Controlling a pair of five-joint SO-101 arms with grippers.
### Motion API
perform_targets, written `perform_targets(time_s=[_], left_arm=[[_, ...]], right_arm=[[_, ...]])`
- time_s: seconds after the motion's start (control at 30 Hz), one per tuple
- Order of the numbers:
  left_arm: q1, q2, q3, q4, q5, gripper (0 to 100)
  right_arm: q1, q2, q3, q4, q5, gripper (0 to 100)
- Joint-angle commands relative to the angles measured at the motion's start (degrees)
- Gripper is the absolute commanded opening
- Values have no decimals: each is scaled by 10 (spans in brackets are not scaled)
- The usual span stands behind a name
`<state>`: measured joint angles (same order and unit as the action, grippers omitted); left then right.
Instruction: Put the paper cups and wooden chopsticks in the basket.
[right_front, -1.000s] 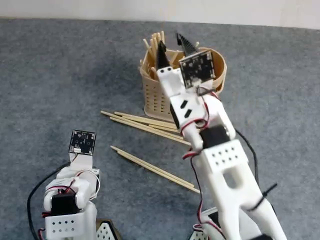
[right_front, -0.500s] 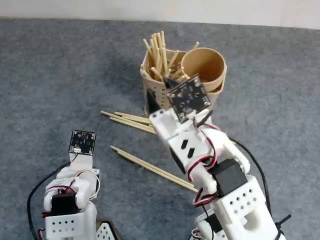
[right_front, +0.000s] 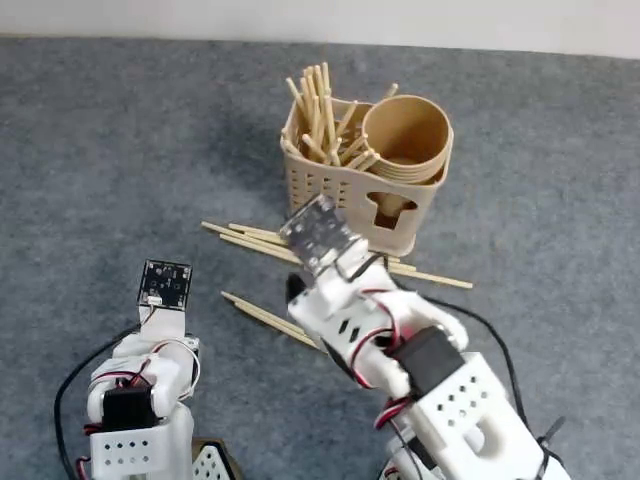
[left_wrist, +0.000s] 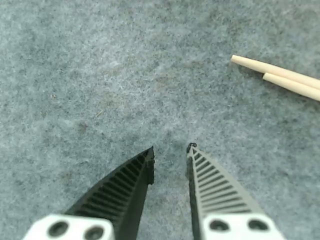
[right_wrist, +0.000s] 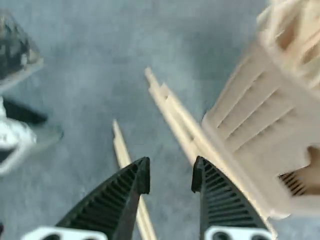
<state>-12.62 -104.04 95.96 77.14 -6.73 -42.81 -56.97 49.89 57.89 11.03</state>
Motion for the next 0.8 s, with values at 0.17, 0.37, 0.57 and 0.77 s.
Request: perform_targets(time_s=[0.17, 0.37, 0.57, 0.77], left_arm=[[-3, 0, 12, 3, 4, 120], [-3, 0, 12, 3, 4, 120], [-3, 0, 12, 3, 4, 120], [-3, 0, 12, 3, 4, 120]], right_arm=[[-22, -11, 147, -87, -2, 178], [-52, -10, 214, -118, -1, 200], [-57, 80, 204, -129, -1, 201], [-52, 237, 111, -137, -2, 202]])
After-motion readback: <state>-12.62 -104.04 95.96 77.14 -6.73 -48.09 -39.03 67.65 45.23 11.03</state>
